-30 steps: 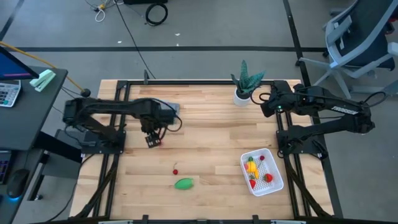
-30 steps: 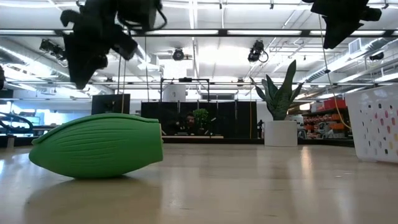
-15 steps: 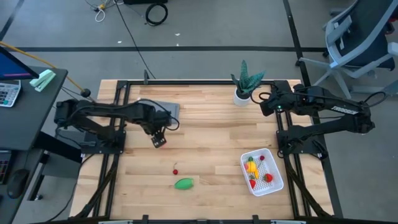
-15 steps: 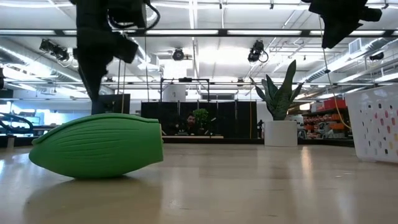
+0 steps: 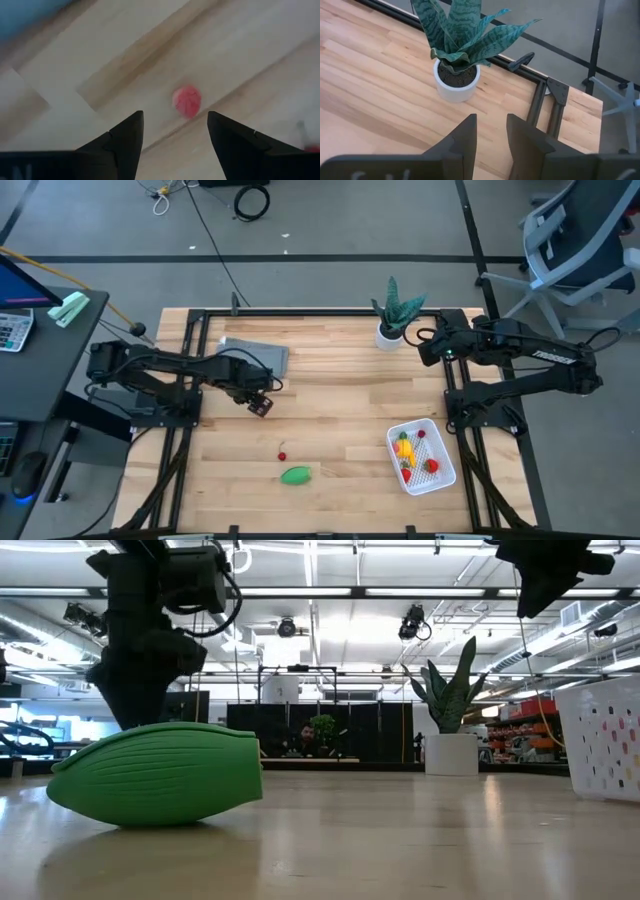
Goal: Pick and placing Produce into tupperware
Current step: Put the peach into the white bin
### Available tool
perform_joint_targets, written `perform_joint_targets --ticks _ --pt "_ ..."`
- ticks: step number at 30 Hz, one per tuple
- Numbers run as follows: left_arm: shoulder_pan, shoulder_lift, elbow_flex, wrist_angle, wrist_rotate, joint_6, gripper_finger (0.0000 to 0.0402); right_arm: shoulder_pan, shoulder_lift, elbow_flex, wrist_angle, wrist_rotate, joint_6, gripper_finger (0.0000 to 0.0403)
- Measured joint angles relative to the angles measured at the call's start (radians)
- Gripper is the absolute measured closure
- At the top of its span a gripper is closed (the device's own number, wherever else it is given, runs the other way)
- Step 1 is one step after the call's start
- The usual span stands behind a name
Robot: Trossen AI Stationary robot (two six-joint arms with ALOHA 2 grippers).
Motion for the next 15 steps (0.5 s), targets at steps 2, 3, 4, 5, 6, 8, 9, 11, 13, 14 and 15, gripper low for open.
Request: perform_joint_targets --ticks 2,3,4,5,6,8,9,11,13,14,15 --pt "-0.001 0.0 -0.016 0.038 0.0 -0.112 0.0178 0.0 0.0 0.0 0.0 0.0 0.001 0.0288" --pt "-0.004 0.0 -0.024 0.057 0.0 -0.164 0.018 0.0 0.0 0.0 0.0 0.0 0.001 0.0288" --pt "-0.007 0.0 -0.031 0.071 0.0 -0.205 0.0182 0.0 0.0 0.0 0.0 0.0 0.001 0.0288" --pt "-0.011 0.0 -0.034 0.077 0.0 -0.237 0.0184 0.0 0.0 0.0 0.0 0.0 0.0 0.0288" --pt "-0.018 0.0 -0.034 0.078 0.0 -0.26 0.0186 0.0 0.0 0.0 0.0 0.0 0.0 0.0288" --pt "-0.033 0.0 -0.034 0.084 0.001 -0.289 0.0191 0.0 0.0 0.0 0.0 0.0 0.0 0.0288" --pt "-0.04 0.0 -0.034 0.084 0.001 -0.303 0.0193 0.0 0.0 0.0 0.0 0.0 0.0 0.0288" --pt "-0.056 0.0 -0.034 0.092 0.001 -0.338 0.0197 0.0 0.0 0.0 0.0 0.0 -0.001 0.0289" --pt "-0.074 0.0 -0.034 0.096 0.0 -0.373 0.0199 0.0 0.0 0.0 0.0 0.0 -0.001 0.0289" --pt "-0.083 0.004 -0.034 0.099 0.0 -0.382 0.02 0.0 0.0 0.0 0.0 0.0 -0.001 0.0289" --pt "-0.092 0.012 -0.034 0.105 -0.001 -0.395 0.02 0.0 0.0 0.0 0.0 0.0 -0.002 0.0289"
